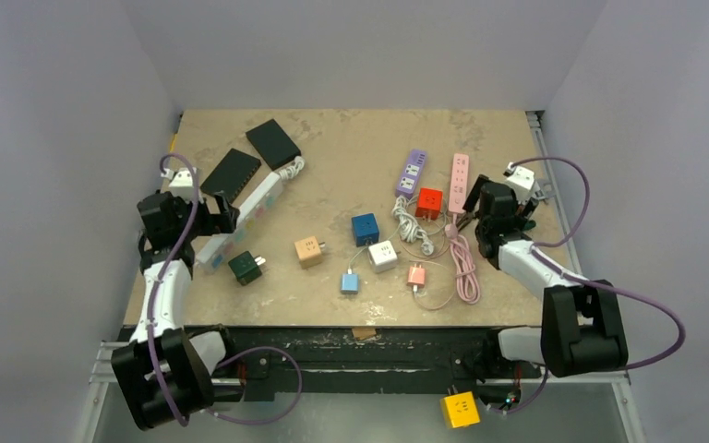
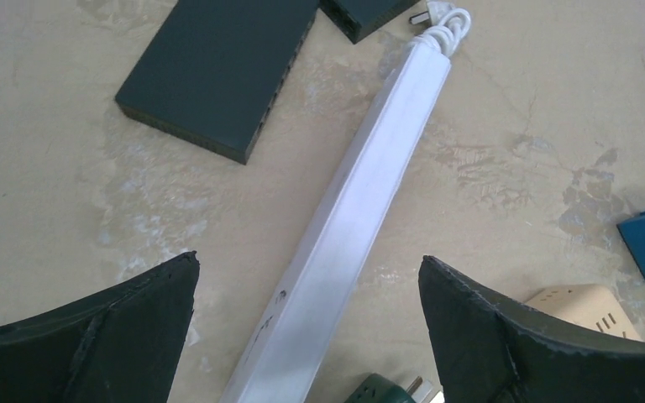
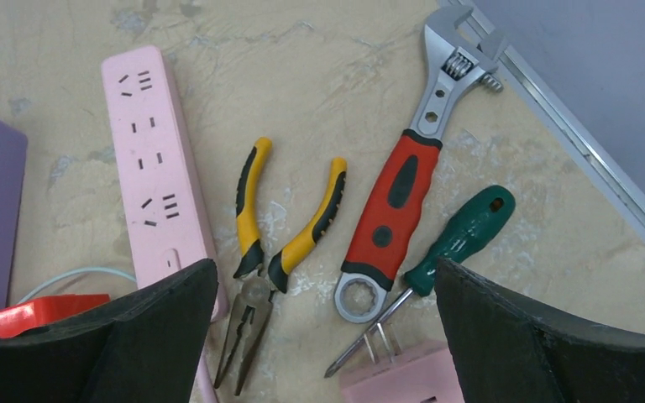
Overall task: Pull the plug off the socket
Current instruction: Reset both arms
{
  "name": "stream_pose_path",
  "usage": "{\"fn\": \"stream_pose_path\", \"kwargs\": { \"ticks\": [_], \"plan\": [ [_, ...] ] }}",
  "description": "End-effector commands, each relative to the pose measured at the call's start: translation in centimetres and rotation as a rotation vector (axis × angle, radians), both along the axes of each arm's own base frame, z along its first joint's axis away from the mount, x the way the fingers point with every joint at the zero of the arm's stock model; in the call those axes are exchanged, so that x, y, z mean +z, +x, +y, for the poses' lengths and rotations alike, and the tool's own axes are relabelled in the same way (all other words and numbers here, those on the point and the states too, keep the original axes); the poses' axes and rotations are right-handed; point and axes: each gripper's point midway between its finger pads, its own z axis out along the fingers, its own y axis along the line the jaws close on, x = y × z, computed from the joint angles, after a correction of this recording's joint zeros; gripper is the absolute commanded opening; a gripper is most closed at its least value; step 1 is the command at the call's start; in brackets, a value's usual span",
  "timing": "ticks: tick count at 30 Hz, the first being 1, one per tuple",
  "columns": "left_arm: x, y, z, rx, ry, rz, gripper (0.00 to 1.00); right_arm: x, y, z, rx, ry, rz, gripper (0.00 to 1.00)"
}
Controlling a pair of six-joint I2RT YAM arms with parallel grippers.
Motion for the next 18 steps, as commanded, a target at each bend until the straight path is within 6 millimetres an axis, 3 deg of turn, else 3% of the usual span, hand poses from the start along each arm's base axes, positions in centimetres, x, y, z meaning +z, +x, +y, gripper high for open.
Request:
{"fn": "stream_pose_path", "kwargs": {
  "ticks": [1, 7, 15, 18],
  "plan": [
    [1.0, 2.6, -1.5, -0.035, 0.088, -0.200, 1.00, 3.3, 1.5, 0.4, 0.053, -0.006, -0.274, 0.99],
    [-1.5, 3.4, -3.1, -0.058, 0.095, -0.271, 1.00, 4.8, 0.9, 0.1, 0.081, -0.064, -0.414, 0.99],
    [-1.2, 4.2, -3.0, -0.014, 0.093, -0.325, 1.00, 2.0, -0.9, -0.2, 0.090, -0.095, -0.369, 0.99],
    [-0.8, 4.0, -3.3, -0.014, 0.081, -0.378, 1.00, 2.1, -1.3, 0.1, 0.130, -0.129, -0.421, 0.99]
  ]
}}
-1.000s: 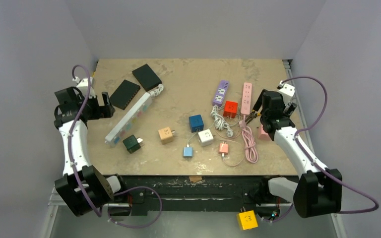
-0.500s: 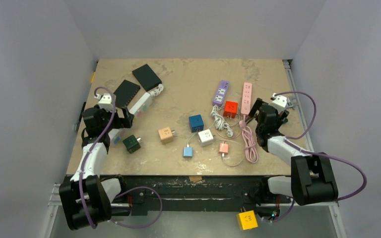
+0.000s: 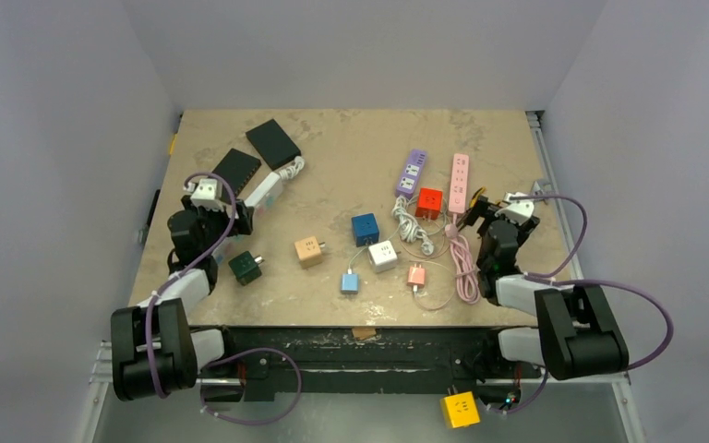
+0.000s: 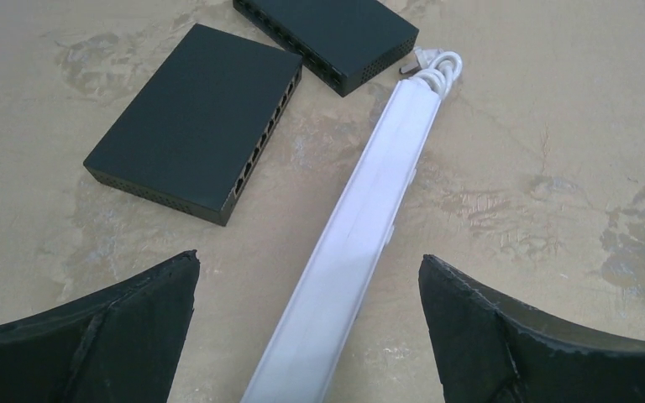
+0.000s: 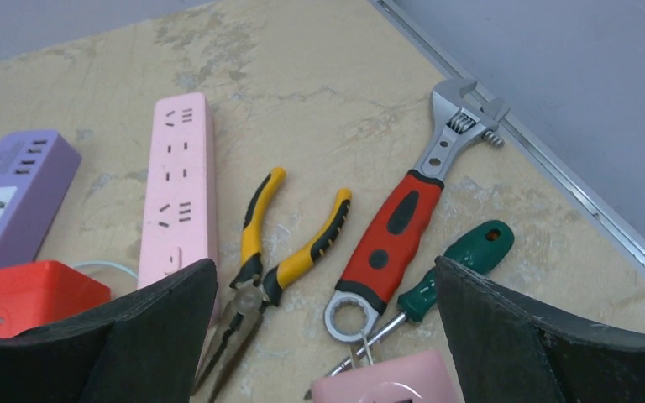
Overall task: Pull the plug off the socket
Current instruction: Reset both arms
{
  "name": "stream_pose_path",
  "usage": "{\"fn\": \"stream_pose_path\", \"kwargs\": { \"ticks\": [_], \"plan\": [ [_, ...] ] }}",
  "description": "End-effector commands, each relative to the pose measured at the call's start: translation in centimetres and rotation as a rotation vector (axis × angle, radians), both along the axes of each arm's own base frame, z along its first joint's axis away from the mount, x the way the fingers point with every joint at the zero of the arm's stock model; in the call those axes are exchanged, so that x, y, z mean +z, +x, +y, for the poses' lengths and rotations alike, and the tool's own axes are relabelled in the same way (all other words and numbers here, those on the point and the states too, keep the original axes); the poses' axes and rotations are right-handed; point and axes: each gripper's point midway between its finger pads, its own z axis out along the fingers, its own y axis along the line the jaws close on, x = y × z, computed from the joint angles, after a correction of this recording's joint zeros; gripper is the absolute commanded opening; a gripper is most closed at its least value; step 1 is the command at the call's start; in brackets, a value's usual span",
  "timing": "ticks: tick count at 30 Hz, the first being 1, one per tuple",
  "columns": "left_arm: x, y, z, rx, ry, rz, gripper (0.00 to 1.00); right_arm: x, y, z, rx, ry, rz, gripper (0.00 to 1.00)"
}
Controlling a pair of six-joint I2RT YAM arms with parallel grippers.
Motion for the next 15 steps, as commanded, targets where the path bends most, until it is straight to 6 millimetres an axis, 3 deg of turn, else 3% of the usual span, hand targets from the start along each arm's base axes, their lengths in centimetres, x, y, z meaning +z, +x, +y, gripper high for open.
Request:
{"fn": "stream_pose_path", "kwargs": {
  "ticks": [1, 9, 13, 15],
  "plan": [
    [3.0, 0.7, -0.1, 0.017, -0.008, -0.171, 1.00, 1.6, -0.3, 0.2, 0.041, -0.061, -0.131, 0.99],
    [1.7, -0.7, -1.5, -0.039, 0.017, -0.332, 1.00, 1.1, -1.4, 0.2, 0.043, -0.068, -0.190, 0.99],
    [2.0, -0.6, -1.3, -0.023, 0.025, -0.337, 1.00, 1.3, -2.4, 1.6, 0.116, -0.093, -0.247, 0.99],
    [1.8, -0.6, -1.6, -0.035, 0.024, -0.333, 1.00, 1.2, -1.6, 2.7, 0.171, -0.145, -0.231, 0.99]
  ]
}}
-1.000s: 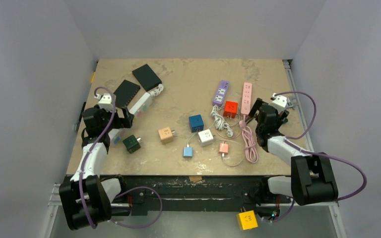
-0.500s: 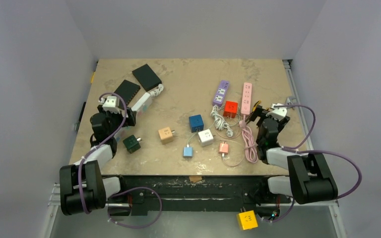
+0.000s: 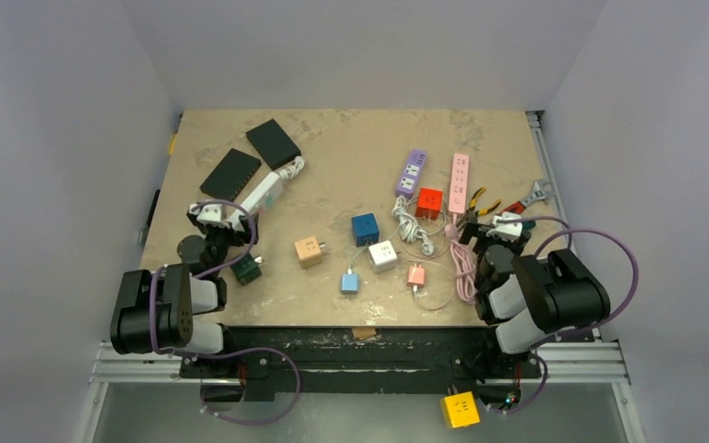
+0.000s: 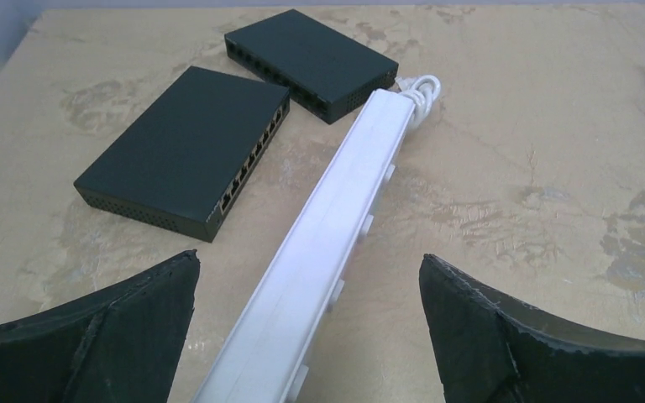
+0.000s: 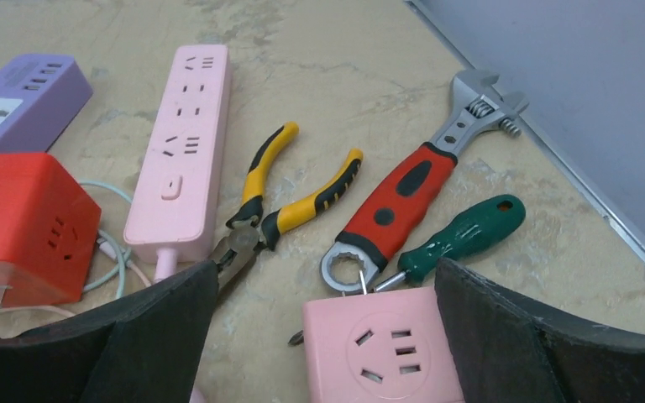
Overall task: Pull the plug off the socket
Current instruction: Reset both arms
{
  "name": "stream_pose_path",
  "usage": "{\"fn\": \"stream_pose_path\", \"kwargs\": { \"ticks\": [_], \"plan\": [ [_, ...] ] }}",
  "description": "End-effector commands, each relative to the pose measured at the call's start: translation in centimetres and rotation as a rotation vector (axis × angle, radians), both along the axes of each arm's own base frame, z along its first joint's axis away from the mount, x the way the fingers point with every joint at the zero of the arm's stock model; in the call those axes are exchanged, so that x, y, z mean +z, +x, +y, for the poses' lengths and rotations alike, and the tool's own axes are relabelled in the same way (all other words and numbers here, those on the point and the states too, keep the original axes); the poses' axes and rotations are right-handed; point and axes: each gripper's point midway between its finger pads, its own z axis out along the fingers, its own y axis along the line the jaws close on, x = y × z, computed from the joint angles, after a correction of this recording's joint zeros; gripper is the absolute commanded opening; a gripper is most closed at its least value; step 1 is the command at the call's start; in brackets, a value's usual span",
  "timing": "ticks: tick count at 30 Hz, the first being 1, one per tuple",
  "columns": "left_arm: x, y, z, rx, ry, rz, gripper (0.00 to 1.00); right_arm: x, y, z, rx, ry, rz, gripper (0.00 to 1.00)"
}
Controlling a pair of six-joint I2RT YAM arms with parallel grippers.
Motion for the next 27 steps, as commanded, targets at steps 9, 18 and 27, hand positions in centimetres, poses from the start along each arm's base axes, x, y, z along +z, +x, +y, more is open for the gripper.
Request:
{"fn": "stream_pose_path", "kwargs": {
  "ticks": [9, 18, 27],
  "plan": [
    [2.0, 3.6, -2.0, -0.045, 0.108, 0.048, 1.00, 2.6, 5.3, 1.4, 0.020, -0.023, 0.002, 0.99],
    [2.2, 3.5, -2.2, -0.048, 0.114, 0.034, 1.00, 2.6, 5.4, 0.6, 0.011, 0.004, -0.005, 0.99],
    [2.2, 3.5, -2.2, -0.048, 0.113, 0.037, 1.00, 2.7, 5.4, 0.6, 0.011, 0.002, -0.008, 0.99]
  ]
}}
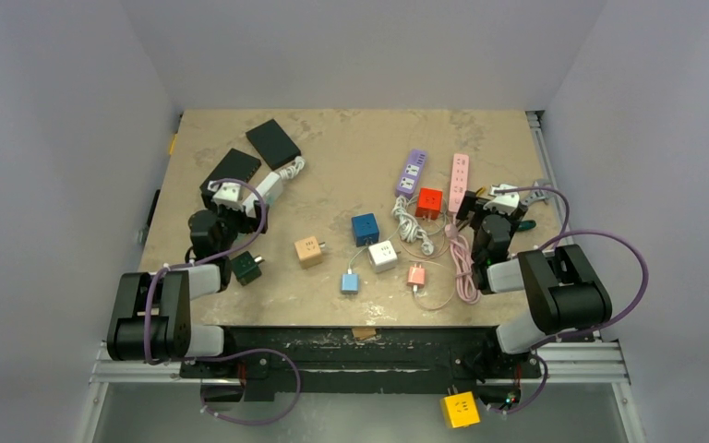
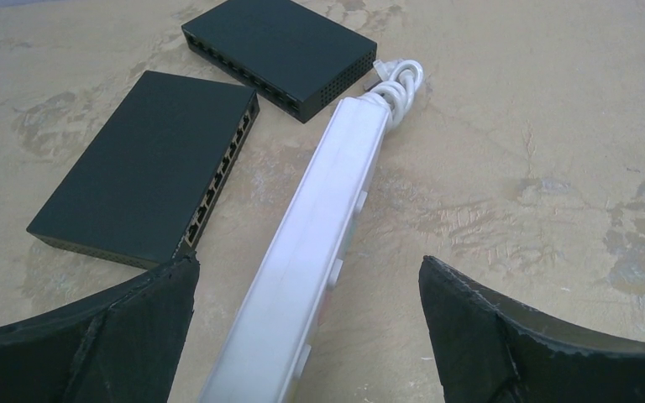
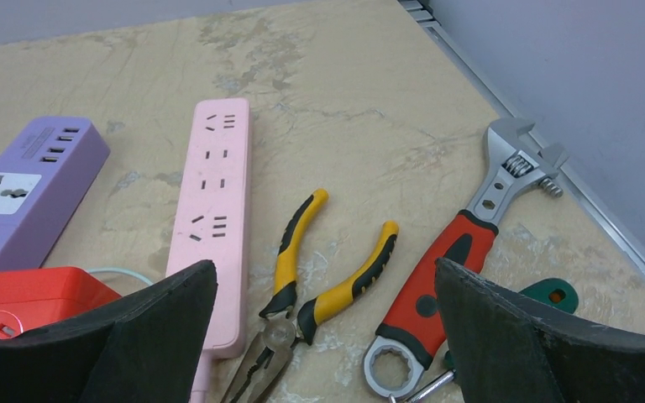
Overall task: Pull the plug off the socket
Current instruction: Reset both arms
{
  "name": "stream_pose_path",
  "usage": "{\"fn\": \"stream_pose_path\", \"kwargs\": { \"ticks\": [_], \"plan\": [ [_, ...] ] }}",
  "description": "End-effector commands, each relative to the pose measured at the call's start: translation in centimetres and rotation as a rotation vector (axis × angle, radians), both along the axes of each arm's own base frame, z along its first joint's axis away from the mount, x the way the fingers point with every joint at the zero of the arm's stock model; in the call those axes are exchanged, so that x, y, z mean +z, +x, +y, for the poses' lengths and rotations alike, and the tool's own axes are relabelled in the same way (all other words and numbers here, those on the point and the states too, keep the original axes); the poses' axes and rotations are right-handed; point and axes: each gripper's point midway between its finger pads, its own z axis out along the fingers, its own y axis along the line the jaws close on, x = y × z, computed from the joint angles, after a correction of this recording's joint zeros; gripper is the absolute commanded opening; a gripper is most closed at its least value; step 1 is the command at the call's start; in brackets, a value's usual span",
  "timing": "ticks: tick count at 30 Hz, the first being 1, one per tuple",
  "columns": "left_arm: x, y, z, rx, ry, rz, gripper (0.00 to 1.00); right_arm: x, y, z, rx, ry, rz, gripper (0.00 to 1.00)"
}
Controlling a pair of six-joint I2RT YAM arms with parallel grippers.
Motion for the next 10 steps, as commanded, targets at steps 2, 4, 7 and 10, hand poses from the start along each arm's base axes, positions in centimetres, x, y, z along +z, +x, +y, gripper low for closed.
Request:
{"fn": "stream_pose_path", "kwargs": {
  "ticks": [2, 4, 7, 10],
  "plan": [
    [1.29, 0.46, 0.17, 0.005, 0.017, -0.045, 1.00, 1.01, 0.08, -0.02, -0.003, 0.014, -0.040, 0.99],
    [1.27, 0.47, 0.16, 0.004, 0.017, -0.043, 1.00, 1.00, 0.08, -0.04, -0.004, 0.014, -0.040, 0.99],
    [1.30, 0.49, 0.16, 0.004, 0.017, -0.044, 1.00, 0.96, 0.08, -0.04, -0.004, 0.014, -0.039, 0.99],
    [1.39, 0.40, 0.17, 0.005, 0.016, -0.050, 1.00, 1.00, 0.08, -0.01, -0.003, 0.014, -0.040, 0.99]
  ]
}}
